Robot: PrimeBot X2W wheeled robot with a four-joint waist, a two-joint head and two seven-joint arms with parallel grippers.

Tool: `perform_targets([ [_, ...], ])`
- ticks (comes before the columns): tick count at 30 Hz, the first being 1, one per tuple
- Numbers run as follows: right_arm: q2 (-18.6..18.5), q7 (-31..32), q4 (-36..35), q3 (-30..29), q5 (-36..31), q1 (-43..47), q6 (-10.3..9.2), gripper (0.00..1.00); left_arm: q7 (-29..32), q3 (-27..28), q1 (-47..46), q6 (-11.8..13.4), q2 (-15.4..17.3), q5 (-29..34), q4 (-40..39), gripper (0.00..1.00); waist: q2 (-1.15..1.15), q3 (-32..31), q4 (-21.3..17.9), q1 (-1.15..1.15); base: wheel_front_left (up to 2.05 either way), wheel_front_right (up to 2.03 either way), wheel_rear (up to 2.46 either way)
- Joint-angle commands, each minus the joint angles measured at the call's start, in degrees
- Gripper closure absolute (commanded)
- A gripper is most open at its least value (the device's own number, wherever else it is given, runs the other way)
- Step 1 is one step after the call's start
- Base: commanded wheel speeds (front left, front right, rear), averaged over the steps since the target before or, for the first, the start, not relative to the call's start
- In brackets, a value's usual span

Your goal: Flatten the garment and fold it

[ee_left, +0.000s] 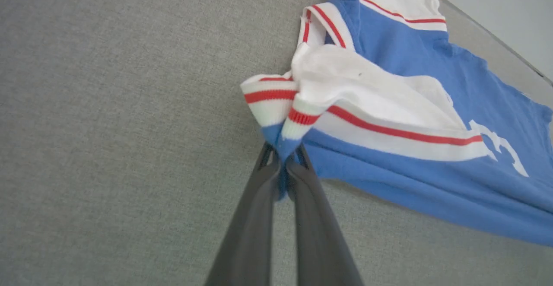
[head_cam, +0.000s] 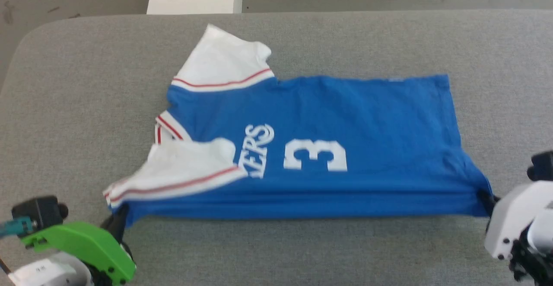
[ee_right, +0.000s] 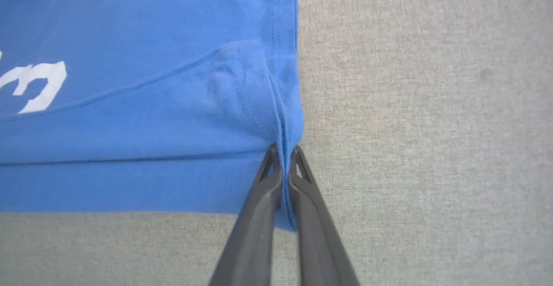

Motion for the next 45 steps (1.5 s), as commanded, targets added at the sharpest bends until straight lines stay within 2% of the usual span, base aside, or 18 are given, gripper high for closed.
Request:
perform_targets([
  [1,-0.30,0.25,-0.10,-1.68,0.23,1.54,-0.13,1.00,-0.18,0.79,1.89,1.27,0.49,0.36,0.40,1.00,0.00,-0.47,0.26,0.00,0.00,0.00,0.00],
  [5,-0.30,0.60,2.21,-2.53,1.20,3.79,-0.13,1.00,1.24,-0.27,3.75,1.43,-0.62,-1.23,2.23,1.00,0.00,-0.80,0.45,0.00,0.00,0.00,0.00],
  [8,-0.30,-0.19,6.02,-2.34,0.80,4.21,-0.13,1.00,2.48,-1.86,3.15,0.52,-1.61,-2.39,5.74,1.00,0.00,-1.03,0.43,0.00,0.00,0.00,0.00],
  [9,-0.30,-0.77,7.09,-2.23,0.70,4.04,-0.13,0.99,2.58,-2.12,2.78,0.29,-1.80,-2.52,6.63,0.84,0.00,-1.08,0.36,0.00,0.00,0.00,0.00],
  [10,-0.30,-1.42,8.19,-1.92,0.54,3.77,-0.13,0.78,2.48,-2.20,2.16,0.06,-2.03,-2.63,7.43,0.11,0.00,-1.14,0.28,0.00,0.00,0.00,0.00],
  [11,-0.30,-1.96,8.76,-1.68,0.58,3.48,-0.13,0.00,2.33,-2.20,1.63,-0.09,-1.94,-2.45,7.84,0.00,0.00,-1.20,0.21,0.00,0.00,0.00,0.00],
  [15,-0.30,-4.13,8.34,-1.34,1.43,1.61,-0.13,0.00,1.12,-0.75,-1.02,-0.51,-0.28,-1.20,7.02,0.00,0.00,-1.59,-0.41,0.00,0.00,0.00,0.00],
  [20,-0.30,-5.73,3.61,-2.91,1.04,-2.06,-0.13,0.00,-2.19,0.66,-7.39,-1.71,4.00,4.06,3.41,0.00,0.00,-1.71,-1.07,0.00,0.00,0.00,0.00],
  [25,-0.30,-6.68,0.45,-4.11,-0.92,-8.40,-0.13,0.00,-7.34,-3.03,-19.10,-7.01,4.61,9.54,6.76,0.00,0.00,0.43,-1.66,0.00,0.00,0.00,0.00],
  [31,-0.30,-6.60,2.57,-3.06,-2.76,-16.95,-0.13,0.00,-10.45,-9.48,-34.57,-15.39,1.79,12.54,18.36,0.00,0.00,5.99,-2.33,0.00,0.00,0.00,0.00],
  [35,-0.30,-6.64,3.63,-1.58,-3.32,-22.03,-0.13,0.00,-8.72,-12.63,-45.97,-19.58,-0.24,13.36,28.22,0.00,0.00,10.89,-2.77,0.00,0.00,0.00,0.00],
  [38,-0.30,-7.29,4.58,-0.39,-3.22,-24.81,-0.13,0.00,-5.53,-14.27,-53.57,-21.60,-1.13,13.64,35.26,0.00,0.00,13.89,-3.36,0.00,0.00,0.00,0.00],
  [40,-0.30,-7.89,5.02,1.15,-3.19,-26.47,-0.13,0.00,-1.03,-15.26,-61.17,-21.82,-2.06,13.88,41.93,0.00,0.00,16.81,-4.18,0.00,0.00,0.00,0.00],
  [45,-0.30,-9.15,5.04,3.34,-2.77,-27.23,-0.13,0.00,8.01,-17.05,-70.03,-21.12,-2.70,14.23,48.86,0.00,0.00,20.38,-5.82,0.00,0.00,0.00,0.00],
])
